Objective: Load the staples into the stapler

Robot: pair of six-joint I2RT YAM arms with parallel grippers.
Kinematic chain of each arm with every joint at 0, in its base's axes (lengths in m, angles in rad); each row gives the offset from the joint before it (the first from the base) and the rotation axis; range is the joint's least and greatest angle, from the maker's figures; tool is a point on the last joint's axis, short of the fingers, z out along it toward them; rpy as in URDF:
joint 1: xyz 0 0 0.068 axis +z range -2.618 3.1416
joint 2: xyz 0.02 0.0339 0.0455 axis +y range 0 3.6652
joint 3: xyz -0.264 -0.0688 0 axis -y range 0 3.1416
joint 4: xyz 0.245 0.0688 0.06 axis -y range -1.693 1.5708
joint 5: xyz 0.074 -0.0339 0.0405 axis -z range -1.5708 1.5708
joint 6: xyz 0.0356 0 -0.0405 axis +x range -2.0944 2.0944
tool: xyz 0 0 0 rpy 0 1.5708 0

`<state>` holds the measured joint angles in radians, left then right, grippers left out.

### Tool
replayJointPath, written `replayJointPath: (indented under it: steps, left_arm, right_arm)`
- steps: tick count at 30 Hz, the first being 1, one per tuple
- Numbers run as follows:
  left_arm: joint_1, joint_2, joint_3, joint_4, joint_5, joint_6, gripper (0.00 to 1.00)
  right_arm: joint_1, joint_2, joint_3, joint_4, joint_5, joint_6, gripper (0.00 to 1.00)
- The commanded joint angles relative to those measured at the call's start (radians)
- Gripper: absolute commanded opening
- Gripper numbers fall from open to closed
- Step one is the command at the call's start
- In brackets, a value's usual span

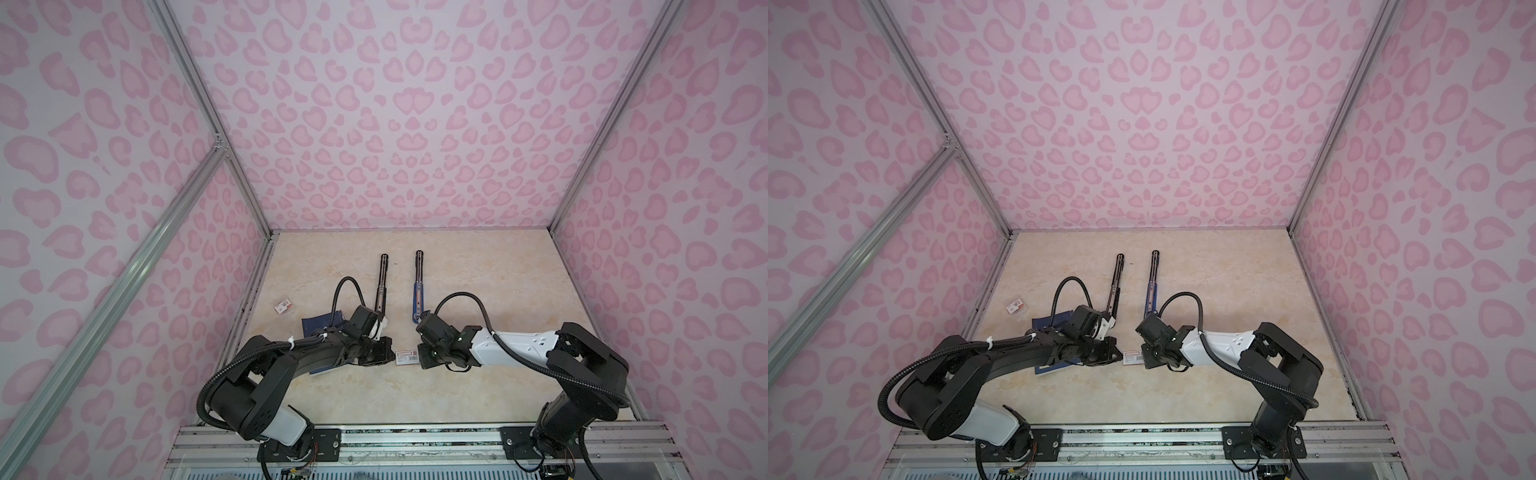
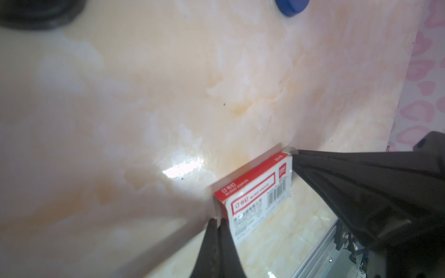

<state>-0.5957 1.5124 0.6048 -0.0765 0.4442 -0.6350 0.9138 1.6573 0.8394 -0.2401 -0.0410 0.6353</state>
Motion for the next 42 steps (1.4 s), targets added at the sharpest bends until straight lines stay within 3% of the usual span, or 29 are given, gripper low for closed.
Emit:
replayJointPath:
  steps: [1, 6, 11, 18, 22, 28, 35, 42]
  left_arm:
    - [0.000, -0.007, 0.008, -0.010, -0.011, 0.004, 0.03]
    - [0.000, -0.004, 0.016, -0.011, -0.002, 0.003, 0.03]
    - [-0.002, -0.013, 0.018, 0.012, 0.036, -0.011, 0.24]
    - [-0.033, 0.031, 0.045, 0.020, 0.050, -0.013, 0.29]
    - [-0.044, 0.067, 0.059, 0.024, 0.042, -0.019, 0.26]
    - [-0.046, 0.080, 0.068, 0.019, 0.030, -0.020, 0.04]
    - [-0.043, 0.059, 0.063, -0.013, 0.009, -0.003, 0.03]
    - [-0.041, 0.049, 0.055, -0.016, 0.008, 0.000, 0.03]
  right_arm:
    - [-0.006, -0.009, -0.017, -0.015, 0.015, 0.003, 0.00]
    - [-0.013, -0.024, -0.029, -0.005, 0.005, 0.001, 0.00]
    - [-0.012, -0.026, -0.031, 0.012, -0.003, 0.005, 0.00]
    - [-0.009, -0.013, -0.029, 0.031, -0.015, 0.009, 0.00]
    - [-0.009, -0.014, -0.030, 0.036, -0.016, 0.012, 0.00]
    - [-0.008, -0.018, -0.038, 0.034, -0.010, 0.009, 0.00]
    - [-0.018, -0.044, -0.066, -0.004, 0.060, 0.024, 0.00]
    - [-0.038, -0.084, -0.104, 0.005, 0.055, 0.033, 0.00]
